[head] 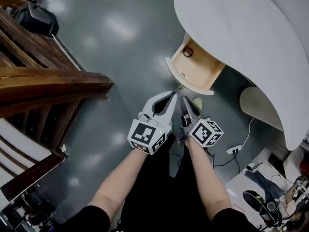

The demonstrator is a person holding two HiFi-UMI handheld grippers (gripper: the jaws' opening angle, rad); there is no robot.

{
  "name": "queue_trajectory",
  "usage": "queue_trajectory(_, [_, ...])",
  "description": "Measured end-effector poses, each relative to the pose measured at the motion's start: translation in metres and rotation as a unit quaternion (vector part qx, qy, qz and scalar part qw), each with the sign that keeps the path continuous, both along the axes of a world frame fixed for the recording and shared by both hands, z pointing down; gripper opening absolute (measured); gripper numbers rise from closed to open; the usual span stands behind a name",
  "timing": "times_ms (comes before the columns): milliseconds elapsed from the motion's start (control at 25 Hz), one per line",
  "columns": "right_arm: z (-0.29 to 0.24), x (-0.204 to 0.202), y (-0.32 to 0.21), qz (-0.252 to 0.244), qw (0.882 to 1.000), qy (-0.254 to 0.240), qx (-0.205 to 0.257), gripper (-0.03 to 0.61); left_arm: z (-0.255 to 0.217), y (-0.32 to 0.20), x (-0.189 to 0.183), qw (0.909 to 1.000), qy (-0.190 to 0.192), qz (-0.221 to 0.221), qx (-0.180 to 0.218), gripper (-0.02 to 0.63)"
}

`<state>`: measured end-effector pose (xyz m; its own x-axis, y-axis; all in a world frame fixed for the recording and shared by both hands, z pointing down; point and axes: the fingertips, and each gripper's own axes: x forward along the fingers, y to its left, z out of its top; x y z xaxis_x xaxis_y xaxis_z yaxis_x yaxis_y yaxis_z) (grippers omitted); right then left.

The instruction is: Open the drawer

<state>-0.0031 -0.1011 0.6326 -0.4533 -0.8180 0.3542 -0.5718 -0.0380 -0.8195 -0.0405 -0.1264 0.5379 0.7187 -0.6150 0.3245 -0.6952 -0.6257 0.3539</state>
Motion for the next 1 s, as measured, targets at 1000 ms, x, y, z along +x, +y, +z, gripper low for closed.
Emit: queue_trajectory(1000, [-0.341,0.039,-0.028,-0.071,0.96,0.167,0.214,0.017,-0.258,0.0,0.03,0.9972,0.005,0.006,0.074,0.008])
